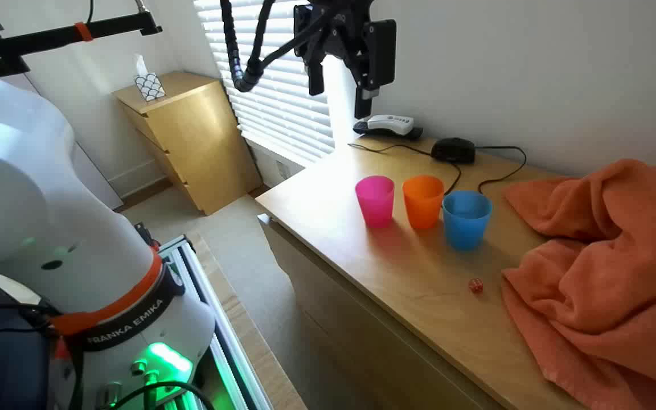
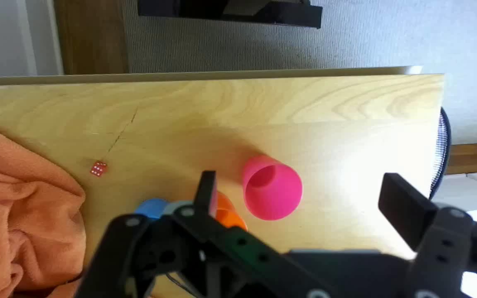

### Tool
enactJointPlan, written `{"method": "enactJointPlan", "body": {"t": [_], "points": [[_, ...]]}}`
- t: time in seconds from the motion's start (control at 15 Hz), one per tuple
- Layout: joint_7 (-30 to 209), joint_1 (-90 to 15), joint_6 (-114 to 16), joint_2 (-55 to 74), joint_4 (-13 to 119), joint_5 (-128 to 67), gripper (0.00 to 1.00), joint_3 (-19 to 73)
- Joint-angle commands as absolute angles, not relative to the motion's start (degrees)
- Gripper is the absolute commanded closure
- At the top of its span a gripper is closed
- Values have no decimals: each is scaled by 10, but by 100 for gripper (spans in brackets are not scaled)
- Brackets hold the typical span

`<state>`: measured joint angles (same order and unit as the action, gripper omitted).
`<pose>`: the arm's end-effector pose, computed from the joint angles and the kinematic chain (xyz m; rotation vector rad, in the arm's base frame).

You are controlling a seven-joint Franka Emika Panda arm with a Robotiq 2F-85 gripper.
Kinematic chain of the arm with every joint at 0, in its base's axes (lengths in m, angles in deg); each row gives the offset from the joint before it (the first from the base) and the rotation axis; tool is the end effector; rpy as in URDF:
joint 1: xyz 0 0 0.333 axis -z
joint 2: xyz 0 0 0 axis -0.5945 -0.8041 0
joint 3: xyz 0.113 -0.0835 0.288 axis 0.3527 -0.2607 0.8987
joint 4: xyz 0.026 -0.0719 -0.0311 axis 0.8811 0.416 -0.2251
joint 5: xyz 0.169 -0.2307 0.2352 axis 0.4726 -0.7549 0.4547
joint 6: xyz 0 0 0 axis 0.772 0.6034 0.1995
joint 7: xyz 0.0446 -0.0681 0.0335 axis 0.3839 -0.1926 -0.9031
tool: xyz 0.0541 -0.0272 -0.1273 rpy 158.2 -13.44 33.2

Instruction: Pick up the pink cup and put it in the orange cup, pick up the blue cup and put it in the pink cup

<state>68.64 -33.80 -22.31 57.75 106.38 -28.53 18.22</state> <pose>0.3249 -0.0904 0.4222 -3.0080 -0.0932 0.1442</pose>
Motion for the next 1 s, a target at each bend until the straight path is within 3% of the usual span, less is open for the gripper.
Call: {"method": "enactJointPlan", "body": {"t": [0.0, 0.47, 0.93], "points": [[683, -329, -222, 576, 1063, -281, 0, 190], [728, -336, -230, 523, 1074, -267, 0, 211], [873, -342, -350, 408, 1091, -242, 0, 277]]}}
